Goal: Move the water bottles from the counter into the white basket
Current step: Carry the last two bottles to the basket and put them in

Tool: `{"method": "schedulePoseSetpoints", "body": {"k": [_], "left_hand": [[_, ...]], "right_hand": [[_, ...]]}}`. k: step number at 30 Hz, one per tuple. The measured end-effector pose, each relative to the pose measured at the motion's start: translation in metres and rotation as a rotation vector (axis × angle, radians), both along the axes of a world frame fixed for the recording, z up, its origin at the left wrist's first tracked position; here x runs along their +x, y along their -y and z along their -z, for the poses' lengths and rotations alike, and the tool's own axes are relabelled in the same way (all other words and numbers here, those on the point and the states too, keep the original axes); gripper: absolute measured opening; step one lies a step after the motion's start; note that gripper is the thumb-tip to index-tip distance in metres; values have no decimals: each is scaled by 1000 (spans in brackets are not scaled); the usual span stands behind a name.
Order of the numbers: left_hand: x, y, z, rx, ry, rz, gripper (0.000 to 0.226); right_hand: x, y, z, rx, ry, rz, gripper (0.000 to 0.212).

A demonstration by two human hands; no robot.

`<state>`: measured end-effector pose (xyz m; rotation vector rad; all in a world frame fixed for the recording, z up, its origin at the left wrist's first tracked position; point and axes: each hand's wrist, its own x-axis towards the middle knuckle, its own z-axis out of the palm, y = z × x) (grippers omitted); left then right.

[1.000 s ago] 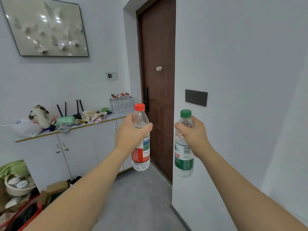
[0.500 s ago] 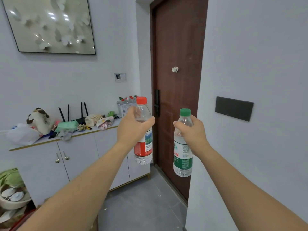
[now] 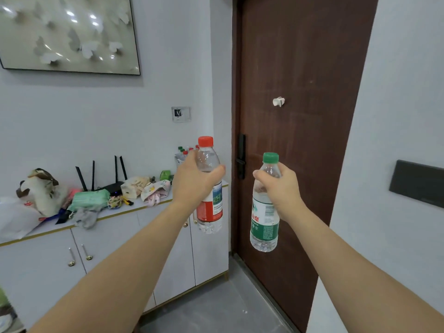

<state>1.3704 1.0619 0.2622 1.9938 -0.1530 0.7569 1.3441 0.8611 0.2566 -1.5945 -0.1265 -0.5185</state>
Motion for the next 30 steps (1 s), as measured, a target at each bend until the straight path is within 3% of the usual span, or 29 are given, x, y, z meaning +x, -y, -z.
{"method": "schedulePoseSetpoints", "body": {"k": [11, 22, 30], "left_hand": [[115, -16, 13, -8, 1, -15, 33], [288, -12, 9, 30, -12, -54, 37], [382, -23, -12, -79, 25, -80, 37]], "right_hand": [[121, -21, -3, 23, 3, 14, 12], [304, -15, 0, 76, 8, -1, 12], [407, -20, -13, 153, 35, 13, 11]]}}
